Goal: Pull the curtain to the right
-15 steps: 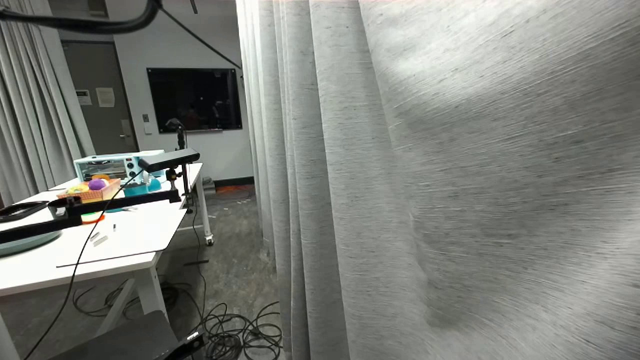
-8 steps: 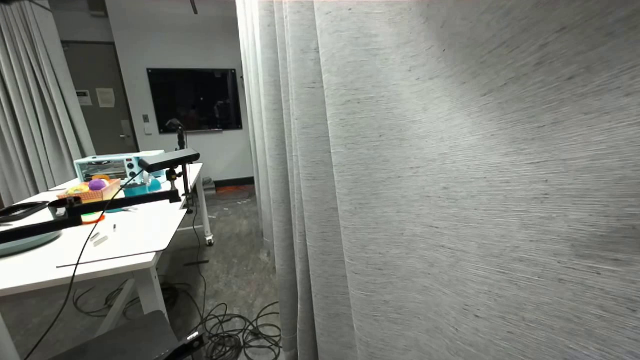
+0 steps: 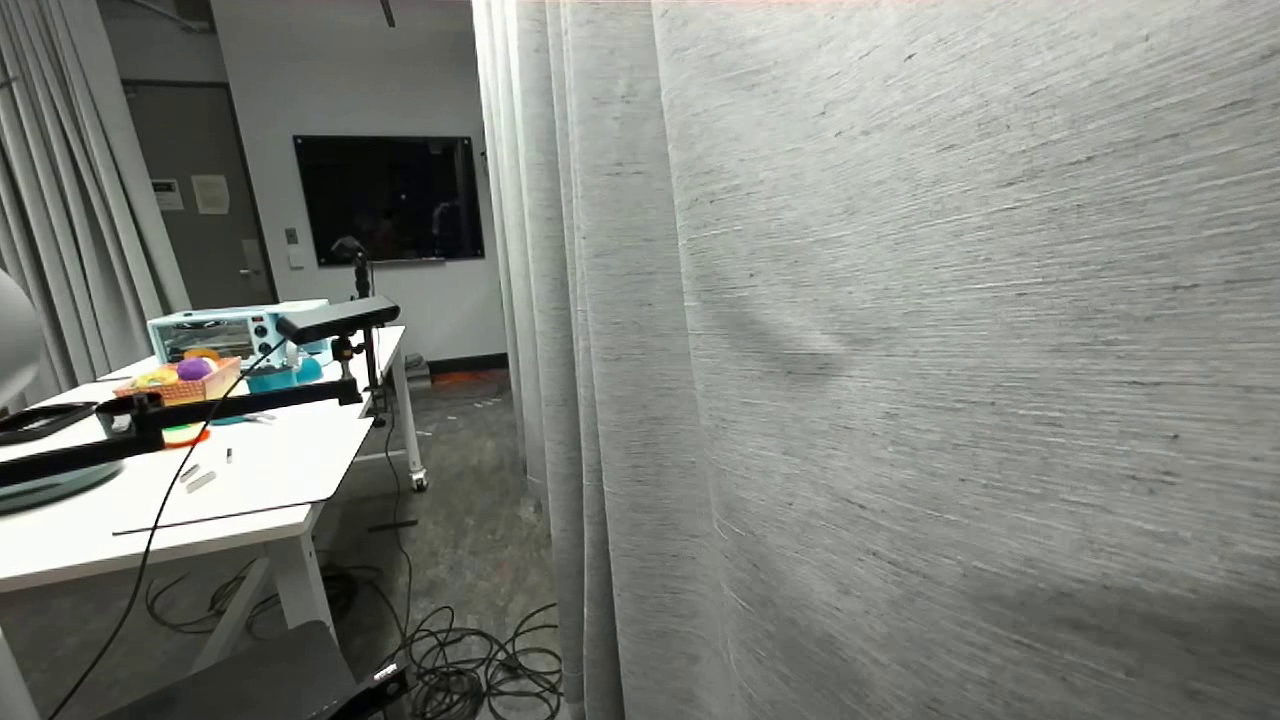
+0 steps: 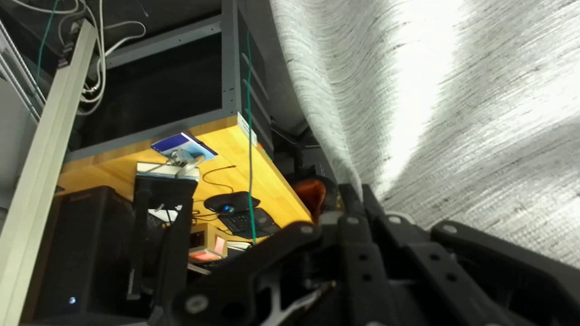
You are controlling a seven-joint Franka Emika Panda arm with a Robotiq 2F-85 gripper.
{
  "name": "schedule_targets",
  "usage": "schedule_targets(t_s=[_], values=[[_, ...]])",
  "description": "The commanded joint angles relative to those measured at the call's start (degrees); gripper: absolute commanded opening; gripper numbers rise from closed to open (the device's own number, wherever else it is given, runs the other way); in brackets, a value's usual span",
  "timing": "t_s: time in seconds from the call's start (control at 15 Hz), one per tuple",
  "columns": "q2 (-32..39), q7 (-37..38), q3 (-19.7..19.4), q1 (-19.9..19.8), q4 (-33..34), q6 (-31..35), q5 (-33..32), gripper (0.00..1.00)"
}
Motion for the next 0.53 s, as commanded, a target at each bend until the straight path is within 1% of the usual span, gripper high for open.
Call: schedule_targets(t_s=[0.0,0.2,0.27,0.47], values=[[9.6,2.0,4.8,-11.8,11.1,-5.5,4.8,0.01],[12.7,5.4,11.0,-19.4,16.4,-7.2,2.6,0.01],[15.0,5.0,13.7,-22.9,18.1,-7.4,3.9,0.01],[18.1,8.6,21.0,-29.4,22.2,-7.0,1.6,0.01]])
